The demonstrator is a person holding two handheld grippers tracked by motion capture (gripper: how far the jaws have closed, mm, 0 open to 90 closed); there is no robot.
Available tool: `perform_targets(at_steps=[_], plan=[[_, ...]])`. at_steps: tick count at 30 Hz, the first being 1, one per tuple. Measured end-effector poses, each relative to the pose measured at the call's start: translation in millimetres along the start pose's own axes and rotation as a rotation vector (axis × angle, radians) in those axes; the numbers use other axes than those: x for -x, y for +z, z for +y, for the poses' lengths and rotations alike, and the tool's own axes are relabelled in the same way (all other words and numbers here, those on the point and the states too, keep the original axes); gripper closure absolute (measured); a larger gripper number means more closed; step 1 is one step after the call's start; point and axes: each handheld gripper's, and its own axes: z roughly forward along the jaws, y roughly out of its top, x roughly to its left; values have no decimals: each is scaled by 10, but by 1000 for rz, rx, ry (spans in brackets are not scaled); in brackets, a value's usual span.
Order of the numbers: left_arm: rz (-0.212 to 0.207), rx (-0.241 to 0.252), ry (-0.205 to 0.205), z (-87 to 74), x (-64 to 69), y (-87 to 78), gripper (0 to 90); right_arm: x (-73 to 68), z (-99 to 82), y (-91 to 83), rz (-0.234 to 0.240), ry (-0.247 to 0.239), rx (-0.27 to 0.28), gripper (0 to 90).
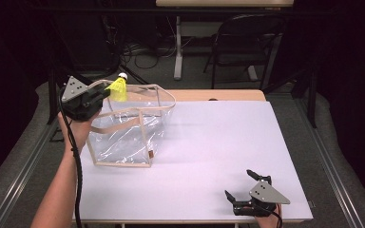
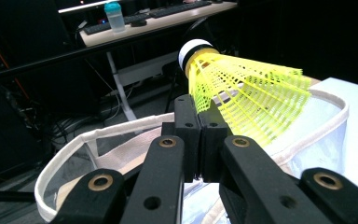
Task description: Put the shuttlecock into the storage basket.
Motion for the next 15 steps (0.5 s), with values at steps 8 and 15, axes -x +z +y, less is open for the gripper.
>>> perform_targets(at_steps=[8,15], plan=[[10,-13,1,-12,-15,-7,888,1,-1,5,3,1,-1,10],[29,-24,-8,-44,-38,1,889,5,-2,3,2,1,-1,10]])
